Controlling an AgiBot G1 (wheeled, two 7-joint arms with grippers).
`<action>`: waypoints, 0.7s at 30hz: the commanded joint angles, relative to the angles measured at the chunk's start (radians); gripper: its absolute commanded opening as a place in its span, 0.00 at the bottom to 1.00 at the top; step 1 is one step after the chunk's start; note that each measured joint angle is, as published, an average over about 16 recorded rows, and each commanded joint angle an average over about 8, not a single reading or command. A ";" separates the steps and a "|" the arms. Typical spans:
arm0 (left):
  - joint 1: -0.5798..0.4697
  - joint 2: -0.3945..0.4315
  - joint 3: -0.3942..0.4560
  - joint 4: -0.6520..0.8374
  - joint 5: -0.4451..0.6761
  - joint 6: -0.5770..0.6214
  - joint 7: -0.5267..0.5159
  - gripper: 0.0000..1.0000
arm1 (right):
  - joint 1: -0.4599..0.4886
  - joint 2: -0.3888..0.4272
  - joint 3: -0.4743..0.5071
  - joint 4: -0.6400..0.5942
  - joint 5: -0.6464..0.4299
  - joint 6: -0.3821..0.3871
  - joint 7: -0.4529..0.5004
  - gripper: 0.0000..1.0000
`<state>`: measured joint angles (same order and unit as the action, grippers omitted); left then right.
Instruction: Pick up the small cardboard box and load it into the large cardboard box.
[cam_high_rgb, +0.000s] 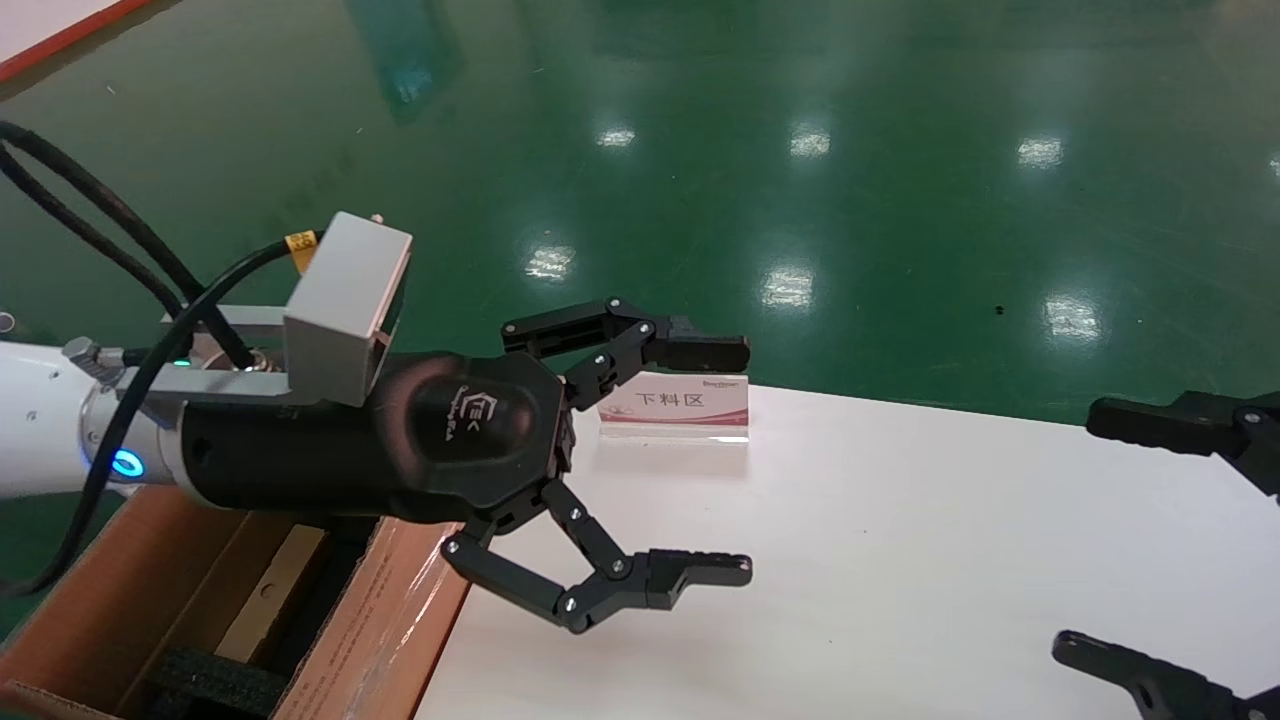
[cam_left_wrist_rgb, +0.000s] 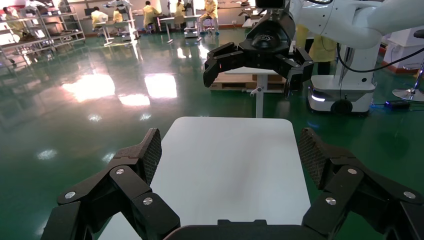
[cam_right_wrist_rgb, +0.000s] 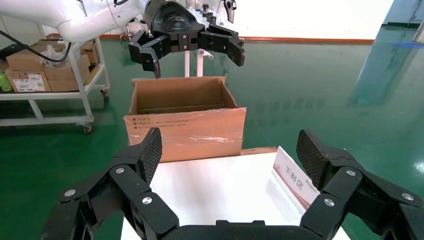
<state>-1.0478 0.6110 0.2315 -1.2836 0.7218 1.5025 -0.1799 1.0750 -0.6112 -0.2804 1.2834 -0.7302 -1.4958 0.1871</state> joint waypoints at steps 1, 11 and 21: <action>-0.001 0.000 0.002 0.000 0.000 0.000 0.000 1.00 | 0.000 0.000 0.000 0.000 0.000 0.000 0.000 1.00; -0.008 0.000 0.014 0.000 0.003 -0.002 -0.002 1.00 | 0.000 0.000 -0.001 0.000 0.001 0.000 -0.001 1.00; -0.014 0.000 0.025 0.000 0.005 -0.004 -0.004 1.00 | 0.001 0.001 -0.002 0.000 0.001 0.001 -0.001 1.00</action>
<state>-1.0619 0.6111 0.2568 -1.2839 0.7264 1.4989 -0.1840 1.0756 -0.6105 -0.2822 1.2831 -0.7291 -1.4953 0.1861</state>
